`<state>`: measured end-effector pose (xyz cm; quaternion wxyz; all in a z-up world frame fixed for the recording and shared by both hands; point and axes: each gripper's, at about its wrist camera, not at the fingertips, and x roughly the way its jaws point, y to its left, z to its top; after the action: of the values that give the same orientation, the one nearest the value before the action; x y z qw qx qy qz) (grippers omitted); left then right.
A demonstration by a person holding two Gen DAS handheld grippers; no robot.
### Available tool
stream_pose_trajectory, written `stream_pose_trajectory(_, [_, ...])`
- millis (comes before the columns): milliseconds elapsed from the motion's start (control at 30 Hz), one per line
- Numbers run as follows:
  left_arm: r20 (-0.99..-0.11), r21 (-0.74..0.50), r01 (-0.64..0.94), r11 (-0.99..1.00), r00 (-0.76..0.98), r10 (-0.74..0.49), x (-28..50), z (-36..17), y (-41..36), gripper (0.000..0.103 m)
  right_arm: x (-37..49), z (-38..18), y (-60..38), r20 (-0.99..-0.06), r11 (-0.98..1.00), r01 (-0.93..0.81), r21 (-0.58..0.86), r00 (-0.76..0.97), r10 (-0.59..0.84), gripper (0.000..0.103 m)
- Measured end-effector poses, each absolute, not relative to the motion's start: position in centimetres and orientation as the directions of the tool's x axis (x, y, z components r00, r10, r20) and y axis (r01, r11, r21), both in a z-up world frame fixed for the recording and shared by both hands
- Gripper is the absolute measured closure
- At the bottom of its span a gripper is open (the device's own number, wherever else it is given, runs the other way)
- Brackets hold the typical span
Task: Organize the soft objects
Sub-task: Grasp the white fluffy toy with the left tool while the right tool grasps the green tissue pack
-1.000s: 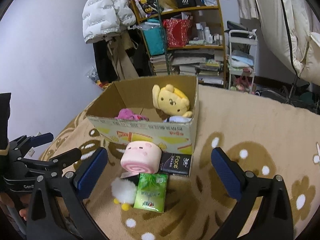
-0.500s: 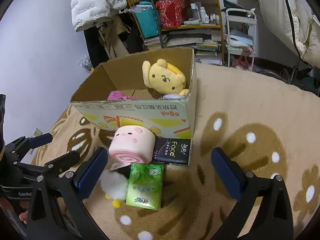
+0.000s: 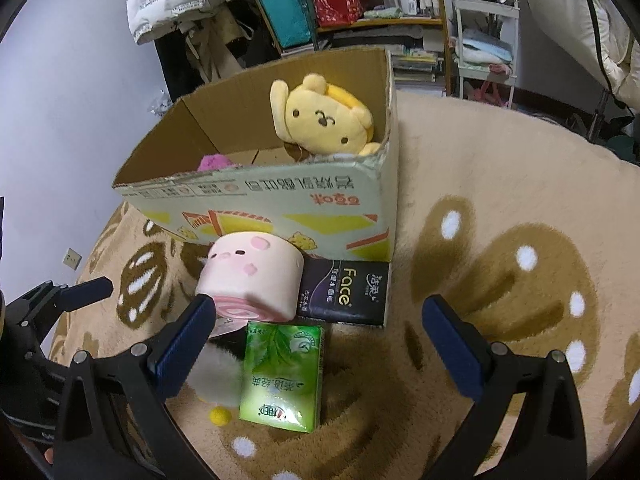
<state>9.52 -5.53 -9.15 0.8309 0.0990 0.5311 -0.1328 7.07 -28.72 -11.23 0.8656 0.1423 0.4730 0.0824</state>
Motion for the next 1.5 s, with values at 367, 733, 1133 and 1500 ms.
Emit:
stream_pose_trajectory(367, [-0.96,-0.017,0.365,0.931,0.256,-0.118,10.6,-12.6,-6.8,0.004,8.3,-13.9,-28.2,-0.845,0.943,0.002,0.332,0.445,0.297,0.0])
stream_pose_trajectory(733, [-0.977,-0.008,0.37,0.929,0.196,-0.087,10.7,-15.3,-7.8,0.004,8.7,-15.7,-26.8,-0.877,0.949,-0.016,0.315,0.377,0.297,0.0])
stream_pose_trajectory(1133, [-0.98,0.033,0.389,0.921,0.194,-0.047,10.0,-17.1,-10.4,0.004,8.8,-16.3,-25.5,-0.889,0.956,-0.023,0.292,0.361,0.28,0.0])
stream_pose_trajectory(1500, [-0.975,0.031,0.437,0.899,0.213,-0.07,10.0,-17.1,-12.8,0.021,8.6,-16.2,-26.0,-0.9,0.958,-0.015,0.287,0.339,0.274,0.005])
